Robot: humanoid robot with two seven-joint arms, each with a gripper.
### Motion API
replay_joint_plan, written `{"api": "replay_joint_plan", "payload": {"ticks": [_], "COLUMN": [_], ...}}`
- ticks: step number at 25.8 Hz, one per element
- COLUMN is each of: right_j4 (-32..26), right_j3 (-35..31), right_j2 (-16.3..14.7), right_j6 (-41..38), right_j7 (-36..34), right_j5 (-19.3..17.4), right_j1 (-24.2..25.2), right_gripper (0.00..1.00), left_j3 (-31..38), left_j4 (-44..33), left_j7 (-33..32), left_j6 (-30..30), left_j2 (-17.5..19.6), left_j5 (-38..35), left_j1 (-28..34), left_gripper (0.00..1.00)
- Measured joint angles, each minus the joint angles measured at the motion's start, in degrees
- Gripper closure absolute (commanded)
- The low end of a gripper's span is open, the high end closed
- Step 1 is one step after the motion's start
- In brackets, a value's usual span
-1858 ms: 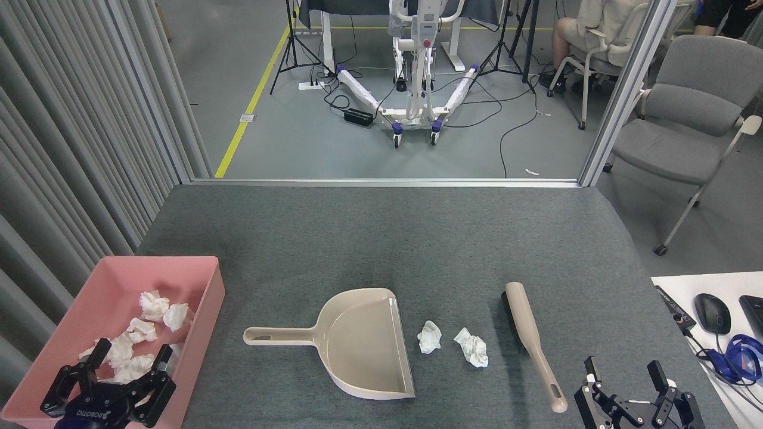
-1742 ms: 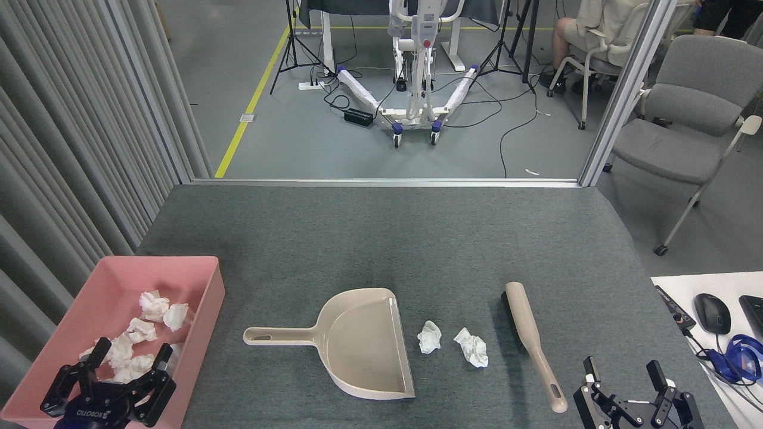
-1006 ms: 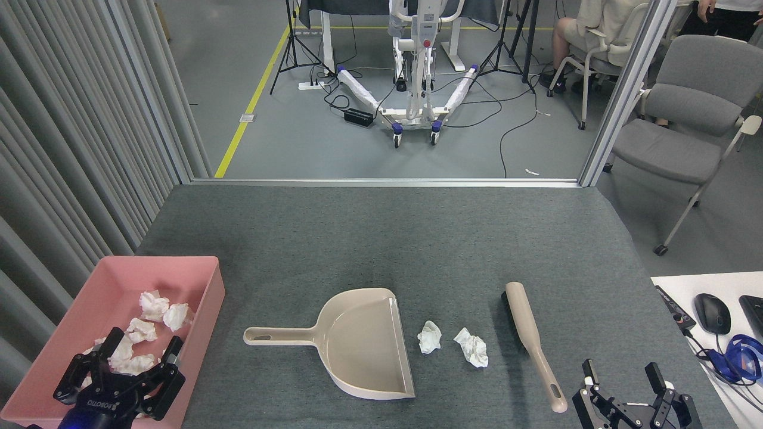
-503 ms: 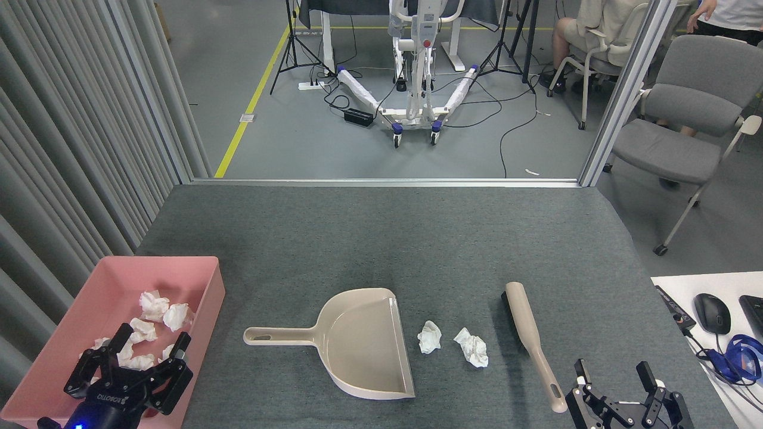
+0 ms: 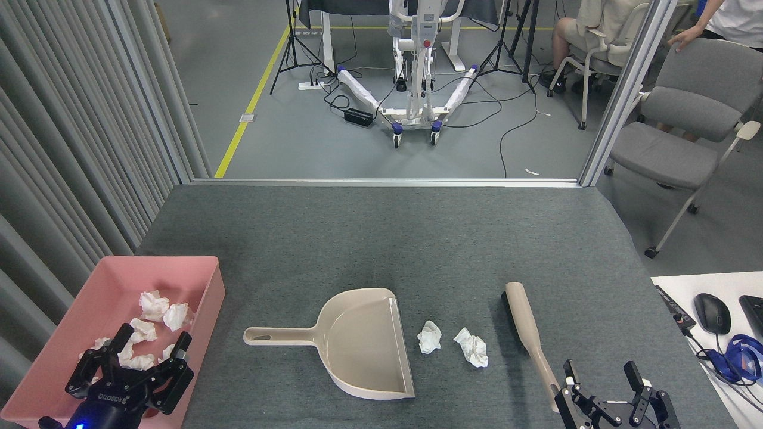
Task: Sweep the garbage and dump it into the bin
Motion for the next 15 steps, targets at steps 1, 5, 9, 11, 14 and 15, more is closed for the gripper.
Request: {"api": "replay_joint_plan", "payload": {"ticks": [1,5,9,11,14,15], "right_j4": [0.21,0.78,1.84,2.63,3.91,4.39], "right_j3": [0.15,0.54,1.39,1.81,2.84,3.17], "right_j2": [0.02,0.15,0.36,0.48,0.67,0.71], "right_j6": [0.01,0.00,-0.03,-0.03,0.35,0.38], "right_j7": [0.00,-0.21,-0.33,-0.39,-0.76,-0.80], "right_j5": [0.02,0.13,0.20,0.22,0.23,0.23], "right_j1": [-0.07,-0.22,-0.44,-0.60,-1.23,-1.45], "right_gripper": [0.02,0.02,0.02,0.02,0.02,0.02], "left_j3": [-0.02,-0.05,-0.05,-0.06,-0.05,-0.04], "left_j4": [-0.02,-0.06,-0.16,-0.23,-0.27,-0.27], "left_j7": [0.00,0.00,0.00,0.00,0.00,0.00], "left_j6": [0.00,0.00,0.15,0.20,0.20,0.21], "left_j2": [0.00,0.06,0.11,0.11,0.12,0.12], "left_j5": [0.00,0.00,0.00,0.00,0.00,0.00], "left_j1": [0.00,0.00,0.00,0.02,0.02,0.02], "left_gripper": [0.01,0.01,0.01,0.01,0.01,0.01]}}
